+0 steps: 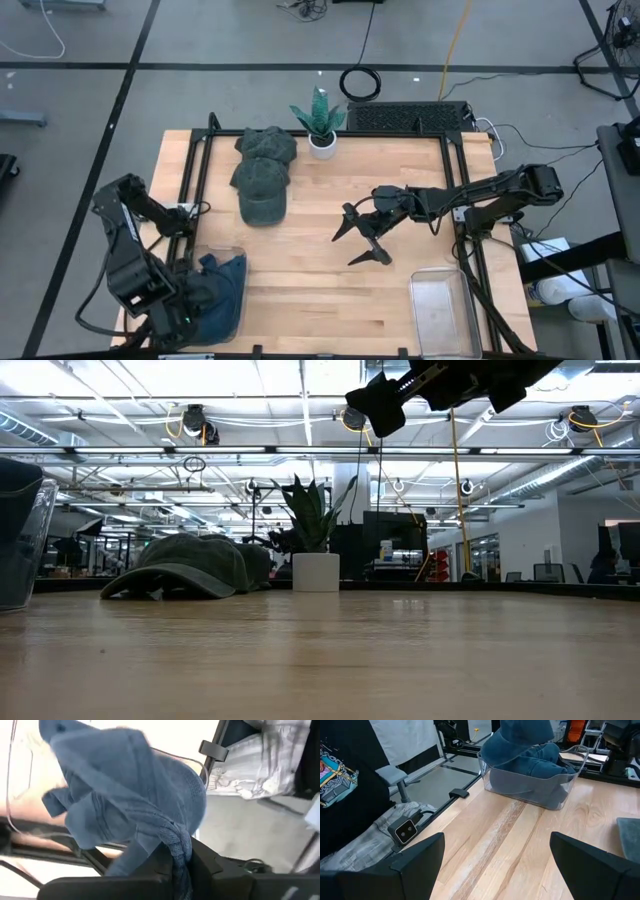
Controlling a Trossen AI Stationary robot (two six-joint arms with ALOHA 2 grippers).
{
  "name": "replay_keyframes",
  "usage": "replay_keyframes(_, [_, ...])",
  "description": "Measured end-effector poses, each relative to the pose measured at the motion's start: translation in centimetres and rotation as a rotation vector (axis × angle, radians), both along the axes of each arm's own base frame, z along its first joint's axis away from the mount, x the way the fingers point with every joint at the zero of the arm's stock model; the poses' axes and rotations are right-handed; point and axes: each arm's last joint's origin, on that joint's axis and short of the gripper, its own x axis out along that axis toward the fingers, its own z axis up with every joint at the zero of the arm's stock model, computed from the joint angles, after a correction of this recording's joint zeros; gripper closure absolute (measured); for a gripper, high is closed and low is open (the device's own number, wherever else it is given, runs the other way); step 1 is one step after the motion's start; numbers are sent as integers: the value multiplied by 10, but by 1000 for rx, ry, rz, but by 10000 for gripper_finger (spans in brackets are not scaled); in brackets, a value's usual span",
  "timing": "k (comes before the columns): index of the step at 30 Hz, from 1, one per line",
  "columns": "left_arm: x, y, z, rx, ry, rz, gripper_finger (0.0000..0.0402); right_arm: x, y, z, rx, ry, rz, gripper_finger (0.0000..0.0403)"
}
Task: Pick & Place hat
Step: Put the blue cap into the left transparent bin
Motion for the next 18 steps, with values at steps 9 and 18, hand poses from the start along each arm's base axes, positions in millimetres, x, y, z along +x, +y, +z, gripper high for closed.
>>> replay_keyframes(9, [0,0,-25,85,32,-203,368,0,0,0,11,7,-4,55])
replay_keyframes(18, [4,4,-32,103,47,-238,367,0,0,0,11,7,-4,55])
